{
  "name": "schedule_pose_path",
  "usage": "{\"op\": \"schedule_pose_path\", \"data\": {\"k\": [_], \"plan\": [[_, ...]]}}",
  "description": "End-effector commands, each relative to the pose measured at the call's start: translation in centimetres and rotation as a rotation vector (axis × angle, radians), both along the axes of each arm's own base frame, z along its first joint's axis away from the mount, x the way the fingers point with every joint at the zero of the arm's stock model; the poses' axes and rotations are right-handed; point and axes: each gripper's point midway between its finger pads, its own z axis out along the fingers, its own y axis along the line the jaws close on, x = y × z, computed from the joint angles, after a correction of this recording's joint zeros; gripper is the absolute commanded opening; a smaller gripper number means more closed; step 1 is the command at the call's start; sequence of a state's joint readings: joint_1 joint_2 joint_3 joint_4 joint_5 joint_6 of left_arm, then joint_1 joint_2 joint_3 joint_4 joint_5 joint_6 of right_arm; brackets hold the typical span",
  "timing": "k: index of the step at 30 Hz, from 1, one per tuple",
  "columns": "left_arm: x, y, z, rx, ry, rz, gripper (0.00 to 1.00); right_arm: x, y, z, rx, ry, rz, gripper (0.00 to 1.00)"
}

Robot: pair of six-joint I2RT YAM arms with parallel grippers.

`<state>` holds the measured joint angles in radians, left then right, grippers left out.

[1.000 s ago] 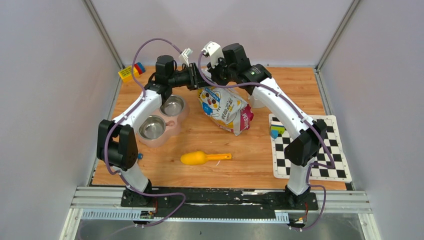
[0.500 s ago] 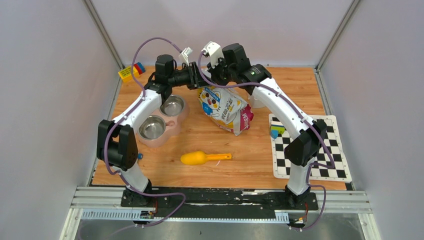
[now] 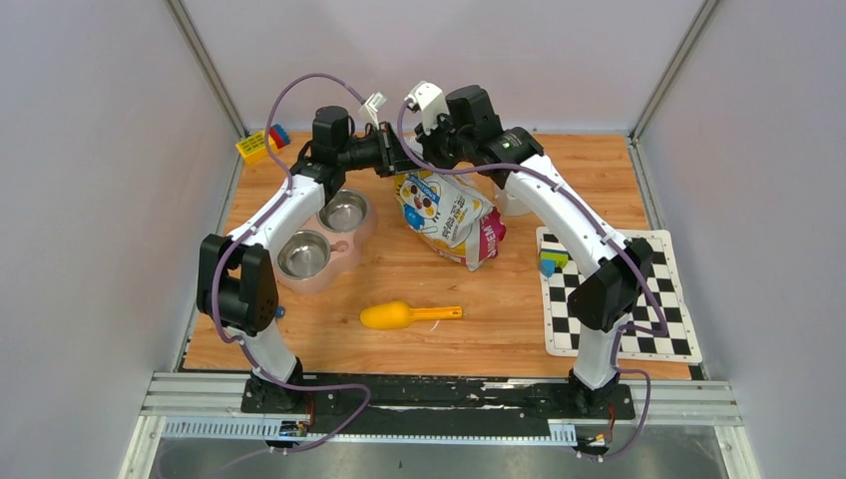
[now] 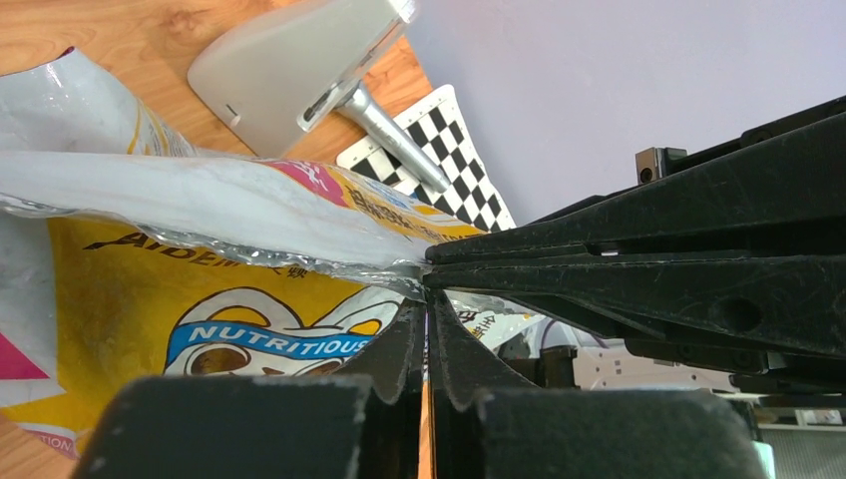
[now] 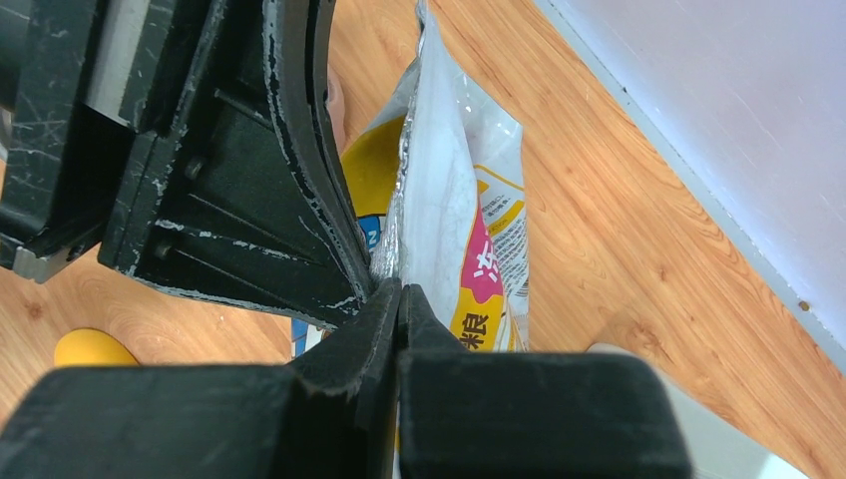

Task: Serve the pet food
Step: Open the pet food bag at the center of the board.

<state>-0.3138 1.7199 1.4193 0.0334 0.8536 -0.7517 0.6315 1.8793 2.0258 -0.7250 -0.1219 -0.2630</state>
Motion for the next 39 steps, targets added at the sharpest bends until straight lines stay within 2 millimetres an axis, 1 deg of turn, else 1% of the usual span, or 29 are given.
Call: {"op": "schedule_pose_path", "data": {"k": [1, 11, 21, 39], "plan": [[0.4, -0.3, 2.4, -0.020, -0.074, -0.004, 0.00, -0.5, -0.4, 1.1, 0.021, -0.007, -0.002, 0.00], [-0.3, 0.1, 2.8, -0.017, -0.094, 0.003, 0.00, -0.3, -0.5, 0.8, 0.009, -0.008, -0.010, 0.00], [-0.7, 0.4, 2.8, -0.003, -0.109, 0.012, 0.00, -0.2, -0.7, 0.9, 0.005, -0.017, -0.019, 0.00], [-0.5, 1.5, 2.8, 0.030, -0.129, 0.056, 0.00, -0.1, -1.3, 1.5, -0.003, -0.045, -0.035, 0.00]]}}
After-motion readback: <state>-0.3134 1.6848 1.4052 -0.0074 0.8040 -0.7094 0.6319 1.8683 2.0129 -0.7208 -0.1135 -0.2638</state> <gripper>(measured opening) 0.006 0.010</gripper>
